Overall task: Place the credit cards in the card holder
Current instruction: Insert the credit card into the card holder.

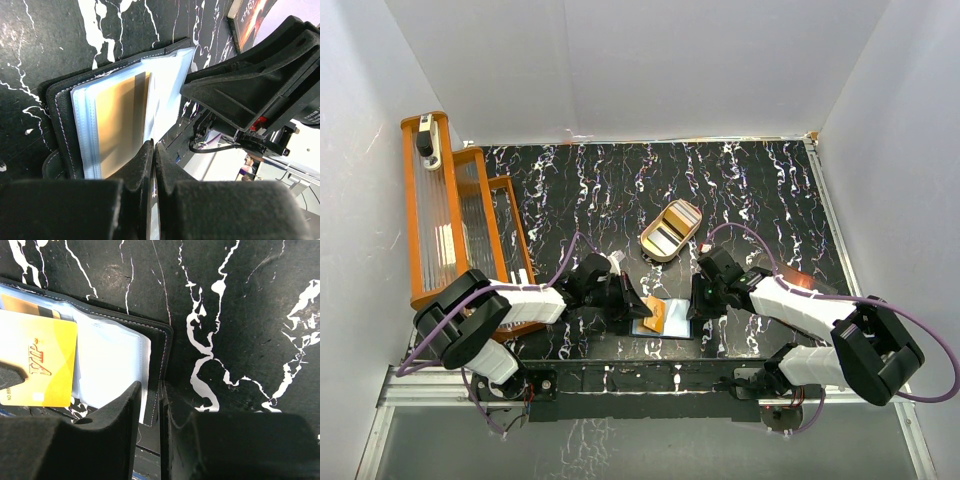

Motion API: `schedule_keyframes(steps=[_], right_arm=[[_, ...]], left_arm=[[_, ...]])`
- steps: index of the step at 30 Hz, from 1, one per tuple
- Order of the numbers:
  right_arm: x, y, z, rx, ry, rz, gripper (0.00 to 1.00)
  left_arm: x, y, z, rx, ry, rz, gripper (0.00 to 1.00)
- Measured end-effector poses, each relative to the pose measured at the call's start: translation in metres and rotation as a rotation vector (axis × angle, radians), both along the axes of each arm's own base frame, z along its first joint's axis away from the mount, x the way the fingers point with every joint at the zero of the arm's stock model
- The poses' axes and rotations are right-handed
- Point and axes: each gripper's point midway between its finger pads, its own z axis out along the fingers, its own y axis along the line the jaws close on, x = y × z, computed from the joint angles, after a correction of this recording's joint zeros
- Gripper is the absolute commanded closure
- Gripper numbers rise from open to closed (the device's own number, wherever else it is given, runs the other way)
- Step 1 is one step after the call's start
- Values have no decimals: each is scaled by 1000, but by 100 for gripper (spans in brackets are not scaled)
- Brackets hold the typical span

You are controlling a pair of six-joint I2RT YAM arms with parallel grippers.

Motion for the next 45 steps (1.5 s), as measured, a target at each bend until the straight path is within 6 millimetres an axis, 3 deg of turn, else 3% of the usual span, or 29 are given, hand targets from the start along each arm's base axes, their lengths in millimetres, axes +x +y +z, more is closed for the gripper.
schedule_keyframes(steps=[21, 30, 45], right_arm=[[1, -3, -1, -13, -5, -9, 83], [2, -3, 0, -13, -9, -17, 76], [1, -11, -3, -51, 0, -52, 91]], left_arm=[[1, -4, -2, -10, -10, 4, 100], [0, -3, -10, 15, -16, 5, 100], [-3, -6, -17, 41, 12, 32, 100]])
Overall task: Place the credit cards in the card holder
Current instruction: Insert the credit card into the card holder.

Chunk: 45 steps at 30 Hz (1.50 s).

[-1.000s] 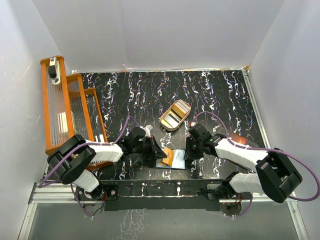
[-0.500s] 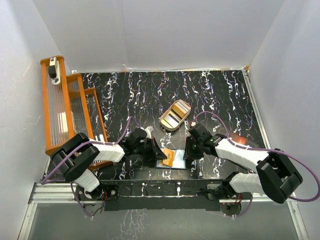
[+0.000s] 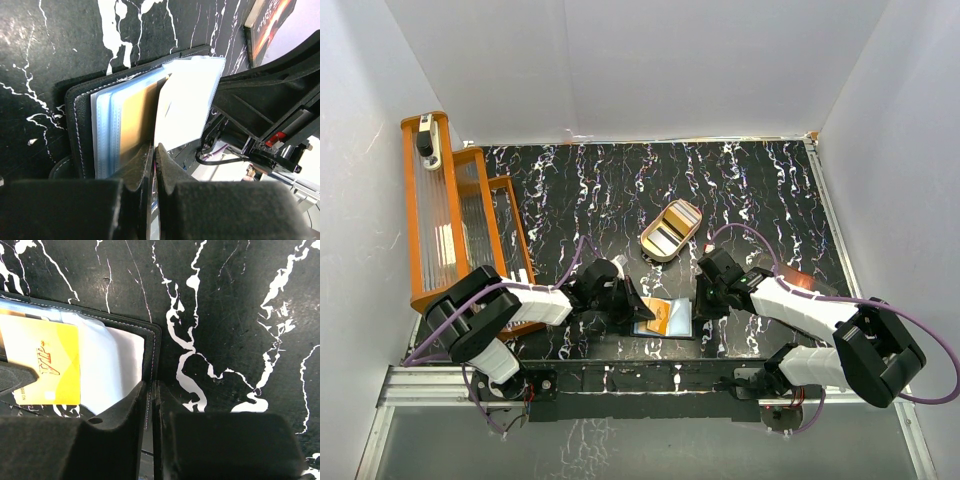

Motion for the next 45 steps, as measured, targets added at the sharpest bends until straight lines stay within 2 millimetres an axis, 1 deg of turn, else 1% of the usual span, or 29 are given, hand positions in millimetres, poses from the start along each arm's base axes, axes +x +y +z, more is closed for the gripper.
schedule_keyframes(steps=[10, 13, 16, 19, 23, 25, 31, 34, 36, 42, 44, 45], right_arm=[[-1, -1, -1, -6, 6, -20, 93], [-1, -2, 0, -11, 7, -22, 92], [-5, -7, 2, -39, 23, -27, 88], [-3, -6, 17, -28, 4, -30, 87], [10, 8, 45, 40, -66, -35, 86], [12, 13, 50, 65, -81, -33, 86], [11, 29, 56, 130, -83, -14, 87], [12, 34, 50, 134, -72, -6, 88], [11, 34, 40, 116, -53, -5, 90], [5, 14, 9, -2, 0, -34, 93], [0, 7, 2, -28, 12, -44, 93], [1, 7, 2, -29, 8, -45, 93]], left_arm=[[-2, -2, -1, 32, 10, 31, 100], [-1, -2, -2, 40, 16, 38, 100], [-1, -4, 0, 41, 10, 39, 100], [-2, -4, 1, 43, 7, 38, 100], [-2, -4, 0, 44, 8, 38, 100], [-2, -4, 0, 44, 8, 38, 100], [-2, -4, 1, 43, 7, 38, 100], [-2, -5, 1, 42, 6, 36, 100], [-3, -5, 1, 43, 5, 37, 100], [-2, -5, 6, 32, -1, 44, 100], [-3, -4, 7, 36, 0, 45, 100], [-3, -4, 7, 38, 1, 46, 100]])
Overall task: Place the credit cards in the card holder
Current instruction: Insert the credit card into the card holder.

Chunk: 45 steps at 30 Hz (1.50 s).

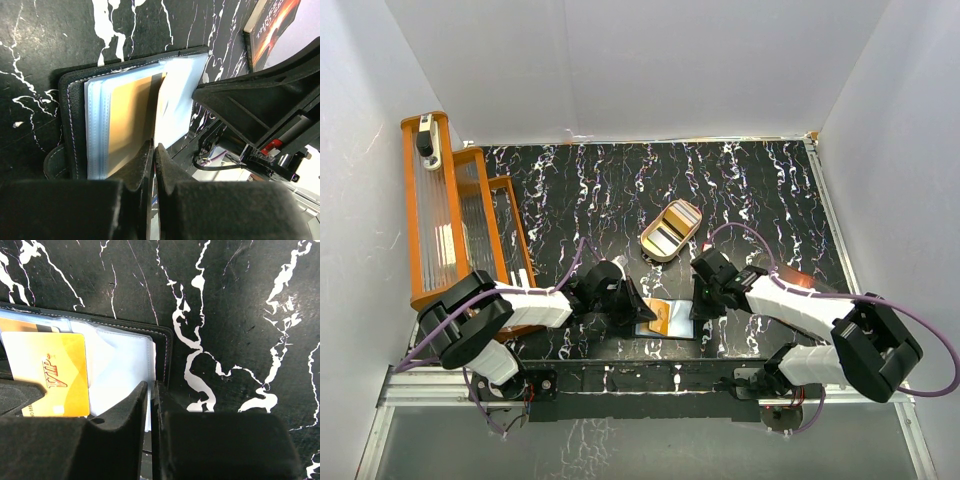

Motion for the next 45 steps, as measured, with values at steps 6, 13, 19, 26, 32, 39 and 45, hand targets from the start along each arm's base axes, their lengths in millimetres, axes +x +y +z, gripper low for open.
schedule_keyframes(steps=[6, 13, 19, 26, 32, 39, 45], right_arm=[[1, -1, 0, 0, -12, -4, 93], [1, 0, 0, 7, -19, -3, 93], [1, -1, -1, 8, -20, -4, 93], [0, -1, 0, 21, -28, -14, 93], [0, 0, 0, 35, -33, -21, 93], [-3, -1, 0, 92, -64, -70, 92], [-3, 0, 1, 122, -74, -98, 92]], left_arm=[[0, 0, 1, 0, 0, 4, 100], [0, -7, 2, -37, 0, -19, 100], [-1, -12, -2, -53, 4, -35, 100], [0, -13, -2, -68, -26, -48, 100], [0, -11, -5, -81, -22, -28, 100], [3, -14, -9, -98, -21, -1, 100], [1, -23, -10, -112, -25, 16, 95]])
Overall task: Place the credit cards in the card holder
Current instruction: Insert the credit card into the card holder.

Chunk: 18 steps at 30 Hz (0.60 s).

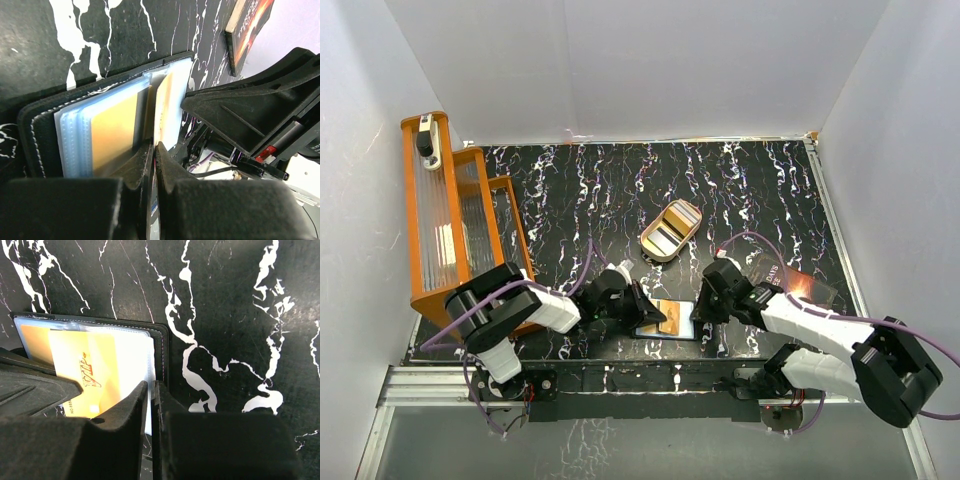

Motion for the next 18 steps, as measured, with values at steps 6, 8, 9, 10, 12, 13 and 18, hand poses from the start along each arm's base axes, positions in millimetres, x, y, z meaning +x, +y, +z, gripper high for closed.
schedule_keyframes(steps=[6, 8, 9, 10, 12, 13, 18], right_arm=[[-4, 0, 1, 14, 14, -16, 82], [-6, 0, 3, 11, 28, -8, 80], [-7, 0, 5, 9, 32, -5, 79], [-9, -1, 7, 7, 37, -1, 79], [-8, 0, 15, 15, 29, 2, 78], [-7, 1, 18, 21, 23, 3, 78], [-6, 4, 25, 42, 6, 10, 79]], left_arm=[[-3, -2, -1, 15, -4, -3, 67], [-4, -3, 4, 14, -10, -4, 63], [-4, -1, 5, 21, -11, -3, 61], [-4, 1, 6, 32, -14, 0, 59], [-4, 5, 7, 59, -21, 3, 57], [-4, 7, 8, 71, -28, 3, 57], [0, 14, 11, 134, -58, 4, 52]])
